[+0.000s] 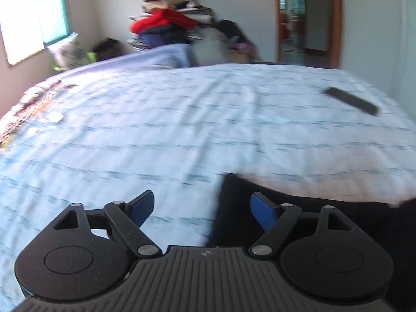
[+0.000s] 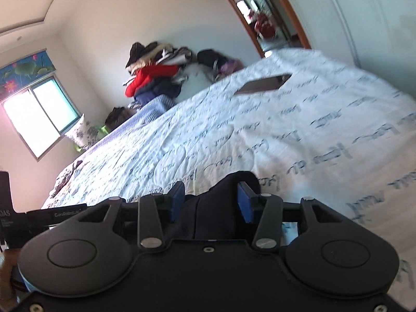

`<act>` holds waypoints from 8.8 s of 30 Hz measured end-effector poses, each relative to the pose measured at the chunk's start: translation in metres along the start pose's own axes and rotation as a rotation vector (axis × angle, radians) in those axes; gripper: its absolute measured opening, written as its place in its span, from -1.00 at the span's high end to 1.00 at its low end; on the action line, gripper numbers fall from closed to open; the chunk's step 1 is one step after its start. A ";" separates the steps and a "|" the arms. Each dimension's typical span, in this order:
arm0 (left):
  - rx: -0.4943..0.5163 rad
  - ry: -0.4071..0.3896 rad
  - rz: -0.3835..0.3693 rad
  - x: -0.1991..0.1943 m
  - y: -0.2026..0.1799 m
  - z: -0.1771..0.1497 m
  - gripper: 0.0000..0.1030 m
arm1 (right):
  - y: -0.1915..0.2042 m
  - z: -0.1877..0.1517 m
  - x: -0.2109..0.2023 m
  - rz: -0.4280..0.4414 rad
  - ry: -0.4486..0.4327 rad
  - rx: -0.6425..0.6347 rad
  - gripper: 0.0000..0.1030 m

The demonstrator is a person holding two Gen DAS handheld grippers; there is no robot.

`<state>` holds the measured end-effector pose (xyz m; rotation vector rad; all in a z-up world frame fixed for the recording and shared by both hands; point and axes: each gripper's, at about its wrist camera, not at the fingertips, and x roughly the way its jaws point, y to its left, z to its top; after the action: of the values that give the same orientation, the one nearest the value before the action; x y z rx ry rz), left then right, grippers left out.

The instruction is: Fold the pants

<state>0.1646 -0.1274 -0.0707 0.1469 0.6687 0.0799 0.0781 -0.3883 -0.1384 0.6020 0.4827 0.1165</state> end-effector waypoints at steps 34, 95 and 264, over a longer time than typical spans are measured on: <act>0.224 -0.053 -0.205 -0.066 -0.076 -0.087 -0.89 | 0.026 -0.061 -0.089 -0.068 0.071 -0.134 0.46; 0.385 -0.125 -0.395 -0.084 -0.124 -0.118 -0.92 | 0.056 -0.053 -0.040 -0.199 0.198 -0.611 0.01; 0.002 0.041 -0.160 -0.125 0.065 -0.195 -1.00 | 0.148 -0.212 -0.099 -0.401 0.012 -0.463 -0.90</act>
<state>-0.0560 -0.0565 -0.1349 0.0932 0.7190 -0.0716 -0.1039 -0.1816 -0.1666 0.0455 0.5575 -0.1484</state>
